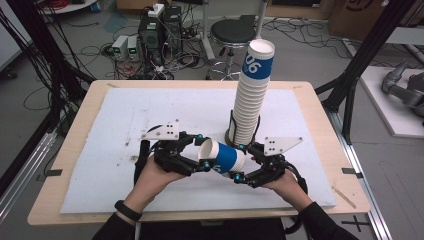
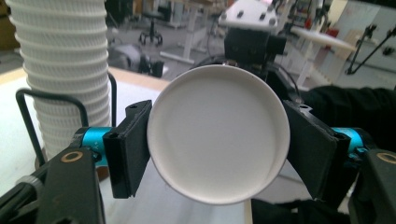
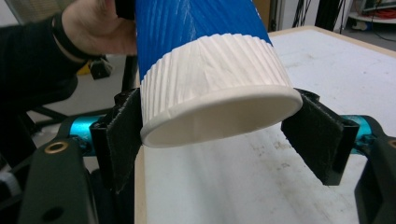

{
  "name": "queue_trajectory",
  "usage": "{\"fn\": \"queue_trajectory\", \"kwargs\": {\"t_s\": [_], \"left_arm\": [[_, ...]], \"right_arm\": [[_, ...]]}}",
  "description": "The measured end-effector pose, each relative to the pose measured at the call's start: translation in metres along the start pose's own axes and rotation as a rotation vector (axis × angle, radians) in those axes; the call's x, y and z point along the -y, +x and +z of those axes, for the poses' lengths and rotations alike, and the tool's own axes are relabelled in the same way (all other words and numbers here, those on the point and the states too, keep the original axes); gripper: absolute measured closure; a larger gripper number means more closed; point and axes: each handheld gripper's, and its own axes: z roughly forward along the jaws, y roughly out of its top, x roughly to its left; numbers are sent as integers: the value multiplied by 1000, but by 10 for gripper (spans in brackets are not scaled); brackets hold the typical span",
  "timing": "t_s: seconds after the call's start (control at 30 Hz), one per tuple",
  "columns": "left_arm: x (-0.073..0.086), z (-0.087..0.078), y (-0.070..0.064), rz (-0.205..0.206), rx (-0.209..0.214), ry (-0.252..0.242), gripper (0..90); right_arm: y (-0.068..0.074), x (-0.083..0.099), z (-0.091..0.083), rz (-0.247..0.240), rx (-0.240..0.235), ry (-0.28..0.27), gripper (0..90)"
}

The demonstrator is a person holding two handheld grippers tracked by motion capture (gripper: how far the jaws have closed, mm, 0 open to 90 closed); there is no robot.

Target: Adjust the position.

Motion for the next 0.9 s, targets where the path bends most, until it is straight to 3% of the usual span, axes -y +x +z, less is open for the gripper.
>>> {"fn": "queue_trajectory", "kwargs": {"t_s": [0.17,0.3,0.37,0.67,0.9], "left_arm": [[-1,1,-1,20,-20,77,282],[0,2,1,22,0,94,290],[3,2,4,25,18,67,292],[8,-10,11,3,41,-121,299],[12,-6,11,-4,75,-170,300]], "right_arm": [[-1,-1,-1,-10,-1,10,235],[0,-2,-4,-28,3,29,218],[0,-3,-5,-25,11,3,170],[-5,-4,-14,43,18,-73,162],[-2,-7,-12,85,-2,-130,150]]}}
